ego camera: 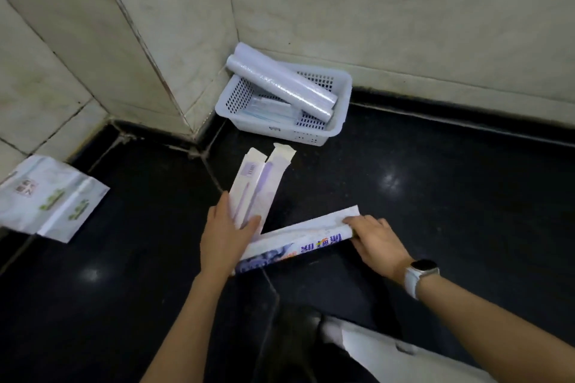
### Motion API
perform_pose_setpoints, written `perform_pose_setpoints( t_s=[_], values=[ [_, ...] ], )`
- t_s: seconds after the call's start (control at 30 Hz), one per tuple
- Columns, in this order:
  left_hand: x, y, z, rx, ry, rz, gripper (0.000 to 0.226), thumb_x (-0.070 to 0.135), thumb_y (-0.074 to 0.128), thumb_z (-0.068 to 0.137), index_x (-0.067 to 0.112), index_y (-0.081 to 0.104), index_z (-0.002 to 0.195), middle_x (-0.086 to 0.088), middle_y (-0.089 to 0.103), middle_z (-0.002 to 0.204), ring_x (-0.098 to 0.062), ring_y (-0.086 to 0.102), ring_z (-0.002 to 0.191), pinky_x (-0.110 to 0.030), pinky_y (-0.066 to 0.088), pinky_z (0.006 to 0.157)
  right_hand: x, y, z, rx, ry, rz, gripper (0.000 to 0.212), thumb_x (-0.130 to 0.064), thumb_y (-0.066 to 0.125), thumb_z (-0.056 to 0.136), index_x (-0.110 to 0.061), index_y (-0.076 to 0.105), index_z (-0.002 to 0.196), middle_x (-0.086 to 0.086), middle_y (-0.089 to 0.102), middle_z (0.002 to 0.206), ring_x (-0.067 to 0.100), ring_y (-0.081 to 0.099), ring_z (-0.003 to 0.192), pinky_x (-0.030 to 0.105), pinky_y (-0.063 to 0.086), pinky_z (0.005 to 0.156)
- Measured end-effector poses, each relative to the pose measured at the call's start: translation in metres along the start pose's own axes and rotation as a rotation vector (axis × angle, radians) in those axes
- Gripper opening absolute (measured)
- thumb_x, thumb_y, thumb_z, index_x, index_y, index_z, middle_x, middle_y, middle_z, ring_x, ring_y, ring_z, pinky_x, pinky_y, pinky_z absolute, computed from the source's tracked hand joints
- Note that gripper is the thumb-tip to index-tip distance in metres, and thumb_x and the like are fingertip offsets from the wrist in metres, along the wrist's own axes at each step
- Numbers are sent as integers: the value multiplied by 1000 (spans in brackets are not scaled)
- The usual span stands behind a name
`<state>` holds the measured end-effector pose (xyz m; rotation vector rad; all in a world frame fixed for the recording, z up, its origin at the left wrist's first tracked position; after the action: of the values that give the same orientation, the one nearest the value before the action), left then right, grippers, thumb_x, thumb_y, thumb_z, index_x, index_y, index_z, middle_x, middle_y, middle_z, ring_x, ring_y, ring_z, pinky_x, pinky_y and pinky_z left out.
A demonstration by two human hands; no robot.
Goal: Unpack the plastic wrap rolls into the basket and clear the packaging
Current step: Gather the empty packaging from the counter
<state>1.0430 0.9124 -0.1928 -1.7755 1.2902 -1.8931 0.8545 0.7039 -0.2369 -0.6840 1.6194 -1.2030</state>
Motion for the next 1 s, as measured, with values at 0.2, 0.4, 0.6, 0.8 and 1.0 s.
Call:
perform_pose_setpoints(
  t_s=[0.2, 0.4, 0.6, 0.8, 1.0],
  values=[
    [55, 36, -55, -196, 285, -96, 59, 27, 58, 81, 21, 32, 133, -6, 43, 130, -21, 46, 107, -34, 42, 81, 18, -3, -163, 211, 613, 206, 31, -6, 54, 83, -9, 48, 113, 15, 60, 110, 35, 52, 102, 37, 33, 82],
    [104, 111, -156, -498, 437, -26, 55, 28, 56, 79, 27, 34, 130, -7, 44, 128, -25, 49, 100, -39, 45, 79, 5, -2, -334, 474, 990, 256, 25, 5, 55, 79, 1, 55, 103, 23, 58, 100, 42, 52, 94, 49, 42, 82],
    [161, 211, -318, -878, 751, 121, 57, 31, 56, 78, 27, 35, 131, -7, 48, 124, -25, 50, 104, -37, 46, 78, -16, 39, -563, 515, 1477, 238, 32, 2, 51, 83, -1, 54, 114, 24, 61, 113, 41, 54, 106, 47, 43, 89],
    [186, 308, -549, -1185, 1088, 388, 53, 33, 56, 78, 19, 39, 126, -13, 50, 121, -34, 50, 109, -42, 46, 87, -66, 86, -768, 556, 1918, 319, 35, -5, 48, 82, -14, 52, 116, 14, 64, 114, 36, 59, 101, 43, 45, 81],
    [168, 375, -786, -1487, 1258, 625, 53, 34, 56, 77, 10, 45, 123, -22, 49, 121, -36, 54, 107, -39, 47, 87, -102, 112, -916, 859, 2320, 560, 29, -17, 50, 87, -12, 47, 115, 23, 65, 106, 41, 61, 94, 43, 47, 73]
  ],
)
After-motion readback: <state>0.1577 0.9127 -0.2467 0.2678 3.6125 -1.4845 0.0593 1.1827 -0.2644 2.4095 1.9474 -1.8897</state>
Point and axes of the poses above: each hand's wrist, its own z-axis towards the middle knuckle, its own y-axis out of the palm, x = y × z, the point moved 2 cm from there along z, towards the middle knuckle
